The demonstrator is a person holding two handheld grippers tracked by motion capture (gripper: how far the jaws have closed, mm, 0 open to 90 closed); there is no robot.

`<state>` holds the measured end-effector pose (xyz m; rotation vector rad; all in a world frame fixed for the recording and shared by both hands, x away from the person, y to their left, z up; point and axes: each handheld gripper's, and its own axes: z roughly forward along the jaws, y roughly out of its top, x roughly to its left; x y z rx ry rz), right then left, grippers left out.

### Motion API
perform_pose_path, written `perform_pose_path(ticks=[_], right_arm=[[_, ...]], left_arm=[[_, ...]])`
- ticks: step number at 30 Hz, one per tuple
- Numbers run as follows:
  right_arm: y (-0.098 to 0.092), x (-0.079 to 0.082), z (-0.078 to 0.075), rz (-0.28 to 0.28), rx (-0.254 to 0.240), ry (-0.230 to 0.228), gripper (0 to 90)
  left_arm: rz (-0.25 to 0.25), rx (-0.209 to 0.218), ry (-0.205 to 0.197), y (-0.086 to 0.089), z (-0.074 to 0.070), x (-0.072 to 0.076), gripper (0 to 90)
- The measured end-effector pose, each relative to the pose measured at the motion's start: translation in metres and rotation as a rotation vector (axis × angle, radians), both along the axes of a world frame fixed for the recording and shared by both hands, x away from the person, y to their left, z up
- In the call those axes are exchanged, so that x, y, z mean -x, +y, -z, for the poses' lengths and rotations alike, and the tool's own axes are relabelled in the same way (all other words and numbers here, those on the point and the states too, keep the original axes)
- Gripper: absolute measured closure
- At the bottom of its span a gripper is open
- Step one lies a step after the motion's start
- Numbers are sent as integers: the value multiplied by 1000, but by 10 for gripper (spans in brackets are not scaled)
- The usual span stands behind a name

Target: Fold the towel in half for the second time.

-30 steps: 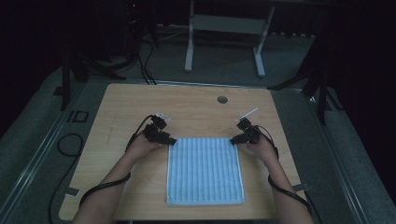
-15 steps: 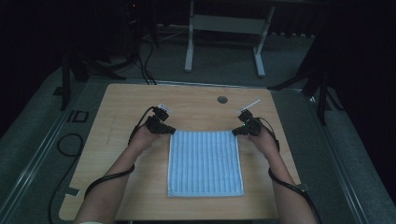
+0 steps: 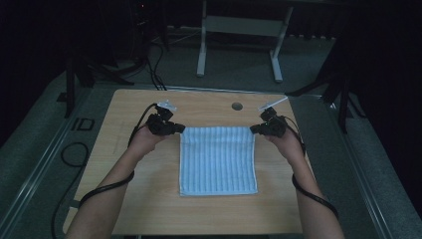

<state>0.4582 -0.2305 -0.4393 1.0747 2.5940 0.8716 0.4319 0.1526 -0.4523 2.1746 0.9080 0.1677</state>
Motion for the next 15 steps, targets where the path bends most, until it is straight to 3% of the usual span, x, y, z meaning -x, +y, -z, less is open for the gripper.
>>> perform_pose_path(ticks=[7, 15], right_arm=[[-2, 26, -15, -33, -21, -54, 870], [-12, 68, -16, -65, -57, -95, 869]], left_arm=[[-5, 1, -50, 1, -10, 29, 871], [31, 13, -84, -3, -16, 66, 871]])
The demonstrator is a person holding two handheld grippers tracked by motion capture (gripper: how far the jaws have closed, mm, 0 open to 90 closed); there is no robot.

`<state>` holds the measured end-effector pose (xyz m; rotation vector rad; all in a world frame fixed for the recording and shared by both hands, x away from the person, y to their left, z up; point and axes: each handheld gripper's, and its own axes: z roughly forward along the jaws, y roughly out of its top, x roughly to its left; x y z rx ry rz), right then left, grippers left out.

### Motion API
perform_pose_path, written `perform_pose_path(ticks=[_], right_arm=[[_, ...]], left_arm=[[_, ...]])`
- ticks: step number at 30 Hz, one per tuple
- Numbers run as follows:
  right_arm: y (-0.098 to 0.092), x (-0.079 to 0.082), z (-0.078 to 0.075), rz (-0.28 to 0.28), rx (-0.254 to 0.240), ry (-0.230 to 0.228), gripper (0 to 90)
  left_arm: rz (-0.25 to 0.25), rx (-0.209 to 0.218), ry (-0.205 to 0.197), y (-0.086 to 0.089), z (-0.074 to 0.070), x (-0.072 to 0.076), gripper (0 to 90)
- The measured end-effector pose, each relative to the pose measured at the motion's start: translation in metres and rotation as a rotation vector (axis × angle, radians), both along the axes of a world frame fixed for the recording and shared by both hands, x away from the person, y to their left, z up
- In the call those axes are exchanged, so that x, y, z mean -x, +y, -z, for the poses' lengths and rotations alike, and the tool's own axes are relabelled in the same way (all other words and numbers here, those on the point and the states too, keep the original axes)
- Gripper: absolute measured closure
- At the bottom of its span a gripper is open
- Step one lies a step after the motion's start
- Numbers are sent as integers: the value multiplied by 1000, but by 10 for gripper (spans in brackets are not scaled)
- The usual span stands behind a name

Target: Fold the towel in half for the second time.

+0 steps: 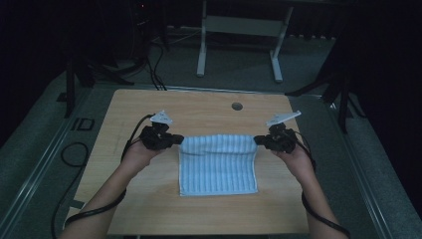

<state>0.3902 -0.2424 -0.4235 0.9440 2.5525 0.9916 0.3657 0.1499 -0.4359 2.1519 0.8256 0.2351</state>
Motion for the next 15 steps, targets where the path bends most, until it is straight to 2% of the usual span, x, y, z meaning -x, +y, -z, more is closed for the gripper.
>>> perform_pose_path(ticks=[5, 7, 12, 15], right_arm=[[-6, 22, 3, -13, -17, -15, 868], [-6, 28, 3, -17, -18, -15, 868], [-8, 42, 7, -26, -25, -22, 866], [-10, 49, 10, -29, -30, -16, 863]], left_arm=[[34, 4, 2, -2, 4, 19, 871], [22, 3, -3, -2, 6, 25, 871], [31, 12, -10, -1, 12, 39, 871], [35, 6, 2, -1, 19, 46, 871]])
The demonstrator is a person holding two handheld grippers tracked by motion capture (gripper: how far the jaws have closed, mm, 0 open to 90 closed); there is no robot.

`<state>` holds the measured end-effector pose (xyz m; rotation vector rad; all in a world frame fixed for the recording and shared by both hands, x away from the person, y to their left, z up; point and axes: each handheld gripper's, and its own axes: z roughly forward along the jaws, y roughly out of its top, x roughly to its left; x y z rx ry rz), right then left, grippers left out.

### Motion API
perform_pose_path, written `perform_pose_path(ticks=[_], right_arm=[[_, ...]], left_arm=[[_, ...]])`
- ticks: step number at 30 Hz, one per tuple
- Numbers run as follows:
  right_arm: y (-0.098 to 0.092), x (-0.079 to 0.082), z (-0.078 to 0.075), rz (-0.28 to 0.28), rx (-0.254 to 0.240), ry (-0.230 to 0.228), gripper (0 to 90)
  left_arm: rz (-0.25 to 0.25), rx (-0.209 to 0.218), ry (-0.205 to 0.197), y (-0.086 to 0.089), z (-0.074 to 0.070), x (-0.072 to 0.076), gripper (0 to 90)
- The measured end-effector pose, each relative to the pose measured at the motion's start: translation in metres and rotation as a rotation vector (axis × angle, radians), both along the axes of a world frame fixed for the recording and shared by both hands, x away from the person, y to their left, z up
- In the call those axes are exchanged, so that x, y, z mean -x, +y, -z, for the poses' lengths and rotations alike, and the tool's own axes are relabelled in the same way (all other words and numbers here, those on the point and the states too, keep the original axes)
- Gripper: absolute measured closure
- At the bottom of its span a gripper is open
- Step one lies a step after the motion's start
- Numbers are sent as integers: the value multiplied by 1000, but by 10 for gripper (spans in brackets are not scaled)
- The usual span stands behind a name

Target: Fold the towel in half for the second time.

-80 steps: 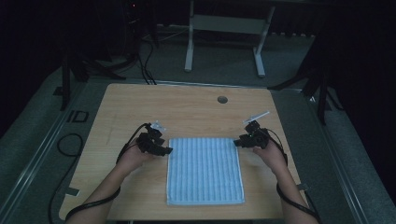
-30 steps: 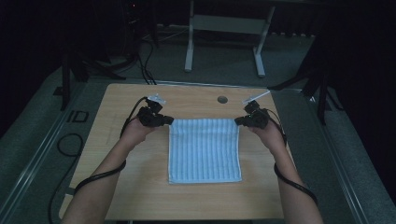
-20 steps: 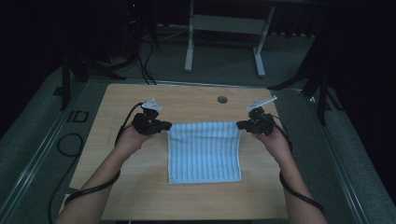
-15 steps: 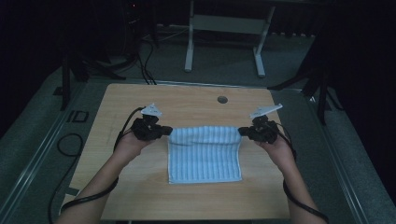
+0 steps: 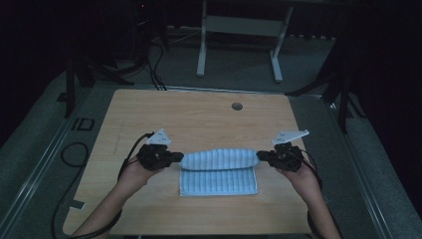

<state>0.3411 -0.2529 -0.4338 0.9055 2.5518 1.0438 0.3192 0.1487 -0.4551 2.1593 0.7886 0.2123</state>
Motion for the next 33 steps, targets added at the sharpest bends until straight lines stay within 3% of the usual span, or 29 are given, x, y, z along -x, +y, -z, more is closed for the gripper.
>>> perform_pose_path(ticks=[3, 8, 15, 16, 19, 21, 22, 29, 31, 32, 33], right_arm=[[-2, 9, 8, 4, 3, 18, 863], [-6, 16, 22, 3, 3, 54, 863], [-15, 25, 43, 7, -9, 118, 847], [-15, 27, 45, 7, -5, 119, 847], [-17, 34, 51, 6, 3, 135, 842], [-19, 38, 54, 9, -2, 148, 843], [-19, 40, 55, 9, -1, 146, 844], [-23, 54, 68, 20, -11, 178, 860], [-24, 57, 73, 8, -13, 203, 860], [-24, 58, 75, 7, -10, 206, 859], [-23, 59, 78, 7, -9, 221, 854]], left_arm=[[10, -23, -7, -4, 9, 8, 871], [22, -8, 38, -6, 23, 13, 871], [31, -64, 35, -11, 41, 24, 869], [39, -61, 61, -11, 45, 25, 869], [49, -66, 82, -14, 53, 30, 866], [55, -82, 74, -16, 58, 34, 865], [64, -83, 93, -16, 61, 36, 863], [54, -72, 118, -11, 68, 39, 858], [64, -76, 147, -10, 70, 40, 819], [67, -98, 158, -11, 72, 41, 773], [67, -111, 168, -11, 72, 41, 666]])
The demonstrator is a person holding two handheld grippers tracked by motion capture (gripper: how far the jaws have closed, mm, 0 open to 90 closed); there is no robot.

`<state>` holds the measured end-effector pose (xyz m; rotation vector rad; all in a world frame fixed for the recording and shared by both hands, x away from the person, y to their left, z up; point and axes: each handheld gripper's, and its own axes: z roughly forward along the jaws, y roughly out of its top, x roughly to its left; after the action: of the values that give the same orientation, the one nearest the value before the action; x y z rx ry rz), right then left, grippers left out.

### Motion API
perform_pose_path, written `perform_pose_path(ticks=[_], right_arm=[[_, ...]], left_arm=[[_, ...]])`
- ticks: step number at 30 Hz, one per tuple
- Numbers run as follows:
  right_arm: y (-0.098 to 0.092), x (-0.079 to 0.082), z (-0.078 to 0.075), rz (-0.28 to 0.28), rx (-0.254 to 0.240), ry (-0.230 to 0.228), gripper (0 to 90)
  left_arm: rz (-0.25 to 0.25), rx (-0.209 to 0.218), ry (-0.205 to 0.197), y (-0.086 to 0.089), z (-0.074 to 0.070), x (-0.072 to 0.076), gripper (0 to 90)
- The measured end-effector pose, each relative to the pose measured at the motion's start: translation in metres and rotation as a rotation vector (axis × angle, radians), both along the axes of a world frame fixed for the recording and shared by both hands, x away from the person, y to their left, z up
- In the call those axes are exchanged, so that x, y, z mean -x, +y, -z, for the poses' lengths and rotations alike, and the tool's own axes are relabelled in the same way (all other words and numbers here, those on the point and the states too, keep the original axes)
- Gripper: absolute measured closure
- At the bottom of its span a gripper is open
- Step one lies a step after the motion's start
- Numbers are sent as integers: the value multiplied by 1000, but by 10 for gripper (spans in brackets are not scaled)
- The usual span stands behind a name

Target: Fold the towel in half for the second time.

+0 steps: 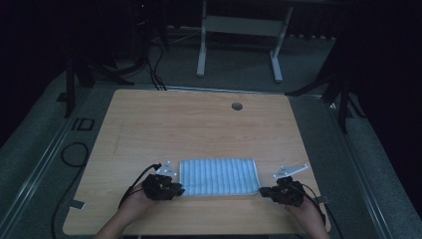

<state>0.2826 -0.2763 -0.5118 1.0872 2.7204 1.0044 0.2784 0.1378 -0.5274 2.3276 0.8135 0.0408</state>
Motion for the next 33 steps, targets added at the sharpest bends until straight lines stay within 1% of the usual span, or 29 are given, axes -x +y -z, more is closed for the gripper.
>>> perform_pose_path(ticks=[1, 2, 3, 4, 5, 6, 7, 8, 9, 11, 12, 13, 15, 16, 17, 18, 19, 20, 21, 22, 23, 24, 26, 27, 28, 29, 30, 32, 33], right_arm=[[0, 1, 2, -2, 5, 8, 850], [1, 1, 3, -4, 11, 6, 850], [1, 1, 3, -2, 7, 6, 847], [2, 1, 0, -3, 1, -1, 839], [2, 0, -3, -1, -2, -10, 839], [4, -2, -8, -5, -5, -23, 838], [5, -3, -12, -9, -6, -35, 827], [9, -7, -19, -11, -5, -56, 825], [11, -9, -22, -16, -5, -66, 825], [16, -16, -26, -21, 3, -86, 808], [19, -23, -27, -19, 5, -97, 796], [21, -27, -27, -14, 6, -101, 770], [29, -41, -25, -1, 4, -101, 765], [33, -45, -24, 2, 5, -102, 788], [37, -49, -23, -2, 9, -113, 805], [41, -54, -21, -8, 12, -114, 844], [44, -57, -20, -7, 17, -113, 850], [47, -62, -16, 2, 27, -125, 872], [49, -65, -14, 8, 30, -126, 874], [51, -70, -9, 15, 35, -114, 873], [53, -72, -7, 18, 46, -118, 873], [54, -75, -2, 22, 74, -126, 873], [54, -80, 8, 31, 100, -112, 874], [53, -83, 14, 35, 123, -102, 875], [53, -85, 18, 31, 142, -91, 882], [51, -86, 20, 29, 125, -88, 883], [49, -87, 20, 28, 119, -83, 882], [48, -86, 19, 23, 130, -89, 879], [48, -86, 19, 26, 126, -86, 876]], left_arm=[[-3, -8, 8, 1, 1, 0, 621], [-15, -6, 4, 2, 0, 0, 590], [-34, 10, 4, 4, -2, -1, 562], [-44, 17, 4, 4, -4, -2, 524], [-50, 28, -8, 5, -8, -3, 518], [-52, 31, -16, 6, -11, -5, 514], [-57, 49, -27, 6, -17, -7, 488], [-59, 57, -36, 5, -20, -8, 473], [-63, 69, -46, 4, -24, -9, 473], [-54, 82, -56, 0, -29, -14, 469], [-53, 82, -62, -2, -30, -16, 454], [-44, 82, -59, -6, -30, -20, 452], [-38, 78, -55, -14, -28, -27, 435], [-31, 75, -51, -18, -27, -30, 432], [-28, 67, -54, -22, -25, -33, 432], [-23, 61, -56, -24, -23, -35, 432], [-17, 45, -50, -27, -19, -40, 431], [-22, 38, -46, -29, -17, -43, 431], [-30, 46, -26, -30, -12, -48, 424], [-32, 51, -10, -30, -8, -51, 417], [-37, 41, 3, -31, -3, -54, 416], [-37, 30, 4, -32, 1, -55, 416], [-41, 18, 11, -32, 8, -57, 416], [-45, 20, 10, -31, 10, -57, 416], [-48, 31, 12, -31, 11, -58, 416], [-45, 32, 13, -30, 11, -58, 416], [-42, 28, 11, -30, 11, -58, 417], [-36, 20, 7, -30, 12, -57, 416], [-37, 19, 3, -29, 12, -56, 415]])
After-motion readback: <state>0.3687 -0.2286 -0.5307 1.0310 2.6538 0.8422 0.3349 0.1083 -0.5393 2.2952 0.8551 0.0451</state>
